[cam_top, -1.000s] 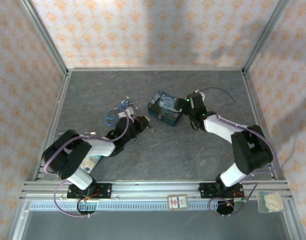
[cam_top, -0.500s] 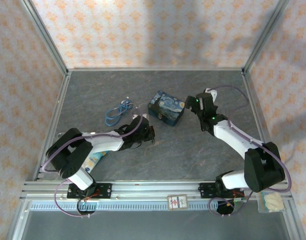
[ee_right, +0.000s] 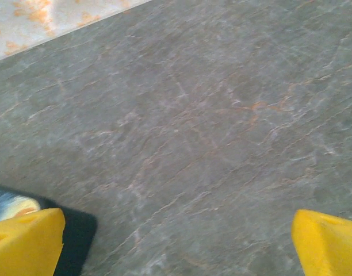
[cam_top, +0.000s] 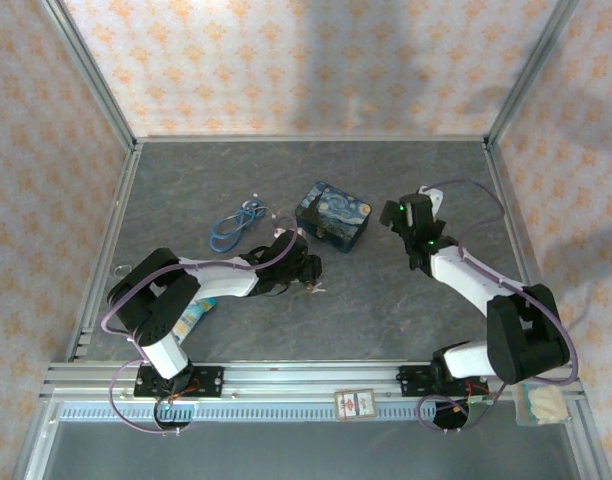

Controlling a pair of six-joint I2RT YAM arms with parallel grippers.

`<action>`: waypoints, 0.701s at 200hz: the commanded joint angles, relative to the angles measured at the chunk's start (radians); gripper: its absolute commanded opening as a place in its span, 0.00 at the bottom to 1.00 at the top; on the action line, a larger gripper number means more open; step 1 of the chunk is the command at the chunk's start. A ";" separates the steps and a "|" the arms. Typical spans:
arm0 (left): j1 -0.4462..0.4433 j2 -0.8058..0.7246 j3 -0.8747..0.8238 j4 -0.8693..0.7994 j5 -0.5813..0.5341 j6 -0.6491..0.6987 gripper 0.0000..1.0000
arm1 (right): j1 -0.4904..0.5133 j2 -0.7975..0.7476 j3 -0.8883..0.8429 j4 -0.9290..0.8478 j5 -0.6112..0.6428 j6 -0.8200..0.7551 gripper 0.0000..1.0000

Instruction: Unlock a padlock with a key

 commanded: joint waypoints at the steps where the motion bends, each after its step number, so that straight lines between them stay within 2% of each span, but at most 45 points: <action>1: -0.004 -0.065 0.019 -0.059 -0.099 0.016 0.64 | -0.064 -0.027 -0.055 0.089 0.021 -0.055 1.00; 11: -0.001 -0.098 0.027 -0.071 -0.138 0.031 0.68 | -0.097 -0.027 -0.083 0.136 0.015 -0.075 1.00; 42: 0.059 -0.206 0.037 -0.099 -0.265 0.107 0.75 | -0.166 0.004 -0.161 0.279 0.021 -0.151 1.00; 79: 0.233 -0.332 0.008 -0.086 -0.405 0.229 0.87 | -0.229 0.038 -0.237 0.472 -0.039 -0.210 1.00; 99: 0.324 -0.391 -0.048 -0.025 -0.501 0.300 0.94 | -0.236 0.058 -0.281 0.616 -0.033 -0.236 1.00; 110: 0.369 -0.417 -0.094 0.038 -0.549 0.348 0.95 | -0.238 0.079 -0.303 0.689 -0.047 -0.258 1.00; 140: 0.431 -0.460 -0.255 0.248 -0.676 0.504 0.99 | -0.238 0.113 -0.333 0.853 -0.064 -0.272 1.00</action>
